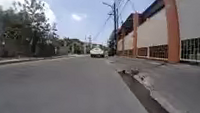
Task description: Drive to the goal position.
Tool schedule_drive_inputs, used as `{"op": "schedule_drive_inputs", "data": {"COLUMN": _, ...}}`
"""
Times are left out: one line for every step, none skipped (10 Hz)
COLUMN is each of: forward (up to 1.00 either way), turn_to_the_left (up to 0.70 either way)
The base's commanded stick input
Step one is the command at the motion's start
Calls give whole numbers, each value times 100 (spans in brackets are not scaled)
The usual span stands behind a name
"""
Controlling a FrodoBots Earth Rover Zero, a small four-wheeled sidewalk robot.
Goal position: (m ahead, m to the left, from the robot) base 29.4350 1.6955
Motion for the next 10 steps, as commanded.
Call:
{"op": "schedule_drive_inputs", "data": {"forward": 100, "turn_to_the_left": 0}}
{"op": "schedule_drive_inputs", "data": {"forward": 100, "turn_to_the_left": 0}}
{"op": "schedule_drive_inputs", "data": {"forward": 100, "turn_to_the_left": -5}}
{"op": "schedule_drive_inputs", "data": {"forward": 100, "turn_to_the_left": -38}}
{"op": "schedule_drive_inputs", "data": {"forward": 100, "turn_to_the_left": -40}}
{"op": "schedule_drive_inputs", "data": {"forward": 100, "turn_to_the_left": -40}}
{"op": "schedule_drive_inputs", "data": {"forward": 100, "turn_to_the_left": -40}}
{"op": "schedule_drive_inputs", "data": {"forward": 100, "turn_to_the_left": -8}}
{"op": "schedule_drive_inputs", "data": {"forward": 100, "turn_to_the_left": 0}}
{"op": "schedule_drive_inputs", "data": {"forward": 100, "turn_to_the_left": 0}}
